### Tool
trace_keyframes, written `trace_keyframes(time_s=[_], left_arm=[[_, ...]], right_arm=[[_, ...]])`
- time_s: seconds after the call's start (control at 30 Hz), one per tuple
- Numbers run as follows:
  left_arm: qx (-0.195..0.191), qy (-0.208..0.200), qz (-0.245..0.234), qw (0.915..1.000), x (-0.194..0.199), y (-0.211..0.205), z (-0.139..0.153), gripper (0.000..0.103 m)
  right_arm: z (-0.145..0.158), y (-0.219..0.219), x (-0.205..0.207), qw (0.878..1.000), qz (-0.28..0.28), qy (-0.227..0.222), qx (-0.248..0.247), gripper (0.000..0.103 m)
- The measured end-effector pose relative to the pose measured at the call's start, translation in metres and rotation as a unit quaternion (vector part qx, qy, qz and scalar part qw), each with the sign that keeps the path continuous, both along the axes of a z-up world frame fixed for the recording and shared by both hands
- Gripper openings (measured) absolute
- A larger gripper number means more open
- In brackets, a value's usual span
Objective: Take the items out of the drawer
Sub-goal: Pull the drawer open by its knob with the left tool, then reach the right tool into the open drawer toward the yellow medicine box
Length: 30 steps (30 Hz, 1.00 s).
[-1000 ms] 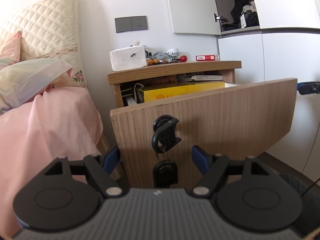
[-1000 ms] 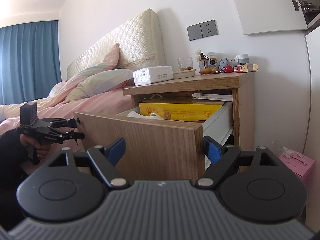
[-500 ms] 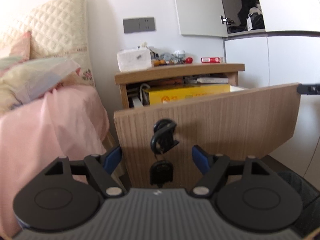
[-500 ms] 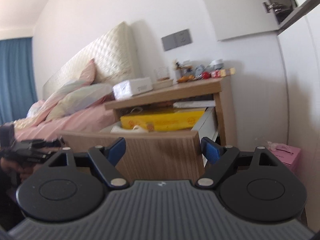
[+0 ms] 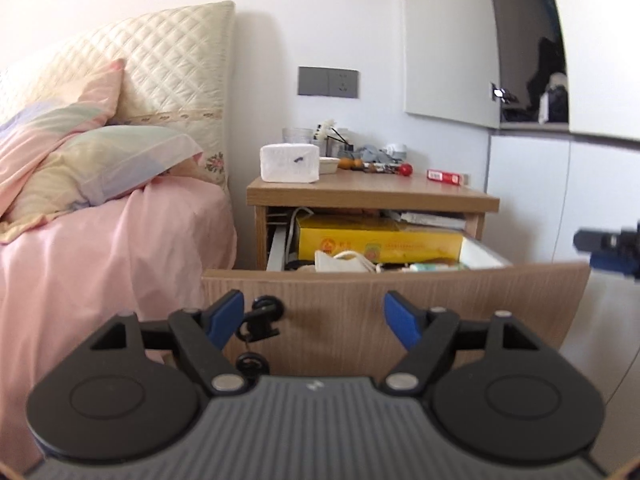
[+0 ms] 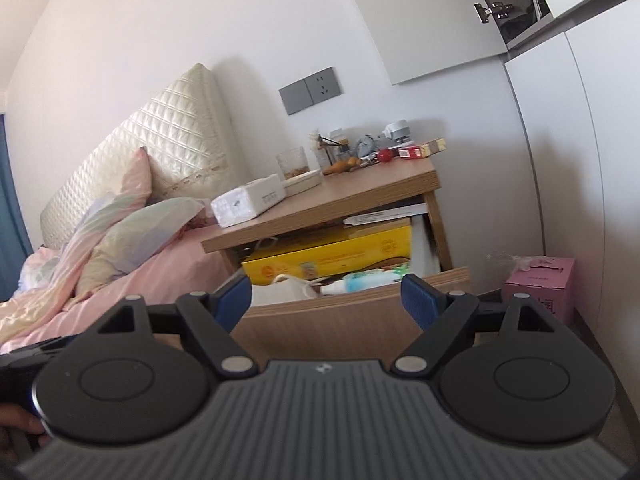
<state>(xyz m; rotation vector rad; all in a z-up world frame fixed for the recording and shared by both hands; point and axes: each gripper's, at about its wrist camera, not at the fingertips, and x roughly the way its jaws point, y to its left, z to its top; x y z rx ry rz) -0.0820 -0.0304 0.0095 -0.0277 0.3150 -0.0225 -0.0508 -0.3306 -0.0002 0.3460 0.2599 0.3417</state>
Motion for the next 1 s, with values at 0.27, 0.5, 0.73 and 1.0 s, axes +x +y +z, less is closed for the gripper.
trace_keyframes(time_s=[0.27, 0.5, 0.73, 1.0], left_arm=[[0.01, -0.013, 0.047, 0.9988, -0.001, -0.008, 0.052, 0.08], [0.055, -0.01, -0.005, 0.9984, -0.006, -0.032, 0.066, 0.082], [0.015, -0.009, -0.034, 0.9993, 0.011, -0.012, 0.039, 0.082], [-0.004, 0.005, -0.044, 0.999, 0.024, 0.036, 0.021, 0.082]], right_arm=[[0.015, 0.036, -0.009, 1.0, -0.014, 0.006, -0.016, 0.085], [0.021, 0.055, -0.003, 1.0, -0.017, 0.009, -0.018, 0.085], [0.016, 0.073, -0.003, 0.998, -0.045, 0.011, -0.032, 0.085], [0.016, 0.106, -0.008, 0.995, -0.074, 0.0, -0.059, 0.085]])
